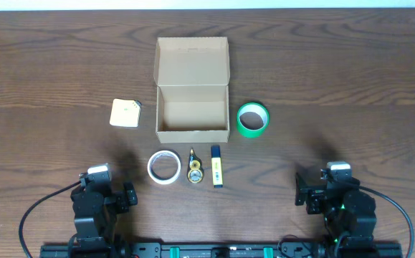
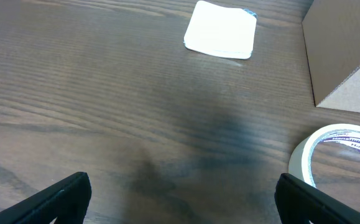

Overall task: Pack container
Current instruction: 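Reach the right gripper to the green tape roll and grasp it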

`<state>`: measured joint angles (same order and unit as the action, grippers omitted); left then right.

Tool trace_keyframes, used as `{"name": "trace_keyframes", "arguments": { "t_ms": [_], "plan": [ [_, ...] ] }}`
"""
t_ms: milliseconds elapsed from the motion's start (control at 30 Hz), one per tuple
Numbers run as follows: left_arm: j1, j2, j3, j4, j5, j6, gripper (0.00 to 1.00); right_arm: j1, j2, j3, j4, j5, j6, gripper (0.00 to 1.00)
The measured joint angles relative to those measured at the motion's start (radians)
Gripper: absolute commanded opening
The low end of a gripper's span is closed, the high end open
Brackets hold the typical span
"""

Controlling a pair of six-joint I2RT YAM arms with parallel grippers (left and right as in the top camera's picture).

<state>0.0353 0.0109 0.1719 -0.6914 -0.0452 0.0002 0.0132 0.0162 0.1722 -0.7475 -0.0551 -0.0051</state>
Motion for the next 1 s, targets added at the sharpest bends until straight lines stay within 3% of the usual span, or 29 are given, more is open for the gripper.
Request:
{"name": "trace_keyframes", "arguments": {
  "t_ms": [1000],
  "plan": [
    [0.000,0.000,0.000,0.000,0.000,0.000,0.95,0.000,0.027,0.007,-0.001,0.000,0.000,0.99]
  ]
}}
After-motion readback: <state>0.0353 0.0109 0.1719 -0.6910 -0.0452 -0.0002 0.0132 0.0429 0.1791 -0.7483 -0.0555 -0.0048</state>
